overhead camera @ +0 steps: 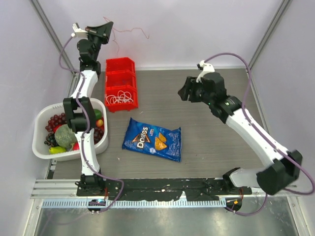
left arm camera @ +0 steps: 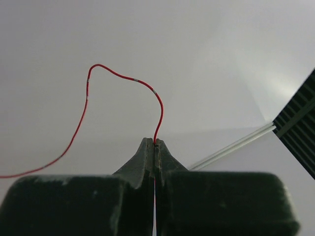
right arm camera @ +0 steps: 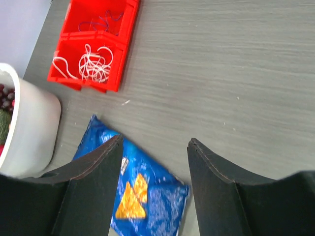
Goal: Untangle the cables
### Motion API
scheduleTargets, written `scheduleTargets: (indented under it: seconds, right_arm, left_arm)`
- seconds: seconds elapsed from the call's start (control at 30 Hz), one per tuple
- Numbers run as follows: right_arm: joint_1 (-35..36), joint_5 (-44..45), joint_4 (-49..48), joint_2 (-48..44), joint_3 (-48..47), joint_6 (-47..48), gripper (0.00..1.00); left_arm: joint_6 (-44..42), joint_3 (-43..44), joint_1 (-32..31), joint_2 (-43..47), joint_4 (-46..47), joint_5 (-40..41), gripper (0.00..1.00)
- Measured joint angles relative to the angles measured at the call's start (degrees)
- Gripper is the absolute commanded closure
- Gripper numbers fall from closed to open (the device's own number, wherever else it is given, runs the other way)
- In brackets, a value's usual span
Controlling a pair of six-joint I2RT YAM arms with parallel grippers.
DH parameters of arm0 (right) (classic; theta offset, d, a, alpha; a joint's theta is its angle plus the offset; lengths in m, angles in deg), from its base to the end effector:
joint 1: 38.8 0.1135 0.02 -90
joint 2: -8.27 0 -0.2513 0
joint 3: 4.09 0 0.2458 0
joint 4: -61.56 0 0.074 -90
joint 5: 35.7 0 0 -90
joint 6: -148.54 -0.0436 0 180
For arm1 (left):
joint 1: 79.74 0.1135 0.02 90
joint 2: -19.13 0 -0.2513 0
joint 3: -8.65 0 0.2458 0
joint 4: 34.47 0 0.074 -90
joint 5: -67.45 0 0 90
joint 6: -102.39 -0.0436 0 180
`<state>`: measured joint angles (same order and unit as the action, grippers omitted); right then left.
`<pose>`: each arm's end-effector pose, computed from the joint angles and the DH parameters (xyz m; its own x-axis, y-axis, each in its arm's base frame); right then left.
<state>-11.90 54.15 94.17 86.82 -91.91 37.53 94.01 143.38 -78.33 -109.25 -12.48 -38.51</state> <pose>0.2859 0.1452 0.3528 -0.4928 0.1520 -0.8568 -0.2977 0.8958 0.3302 0.5225 0.0009 0.3927 -0.1468 -0.9551 -0.2574 0.5013 0.1525 -0.8517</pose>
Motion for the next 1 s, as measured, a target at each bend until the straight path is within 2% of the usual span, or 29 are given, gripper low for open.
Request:
scheduleTargets:
  seconds: [0.13,0.23,0.57,0.83,1.0]
  right_arm:
    - [-0.7,0.3,4.8,-10.2,4.9,0.2,0.40]
    - [-2.8,1.2,6.3,-13.2,5.2,1.1,0.40]
    - [-6.1,1.8,8.2,-11.7,5.4,2.9,0.40]
    - [-6.5,1.4,8.4,-10.9,5.7,2.9,0.40]
    - [-6.7,1.3,8.5,-10.9,5.9,2.9,0.40]
  left_arm:
    - [2.0,-1.5,0.0,-4.2,0.0,0.5,1.00]
    - [3.0,-2.4,-0.2,-5.2,0.4,1.4,1.00]
    - [4.9,-9.5,-0.5,-5.2,4.2,4.8,1.00]
    - [-0.3,-17.4,1.0,-2.1,1.8,4.2,1.00]
    - [-6.0,-18.7,3.0,0.0,-4.1,3.9,1.00]
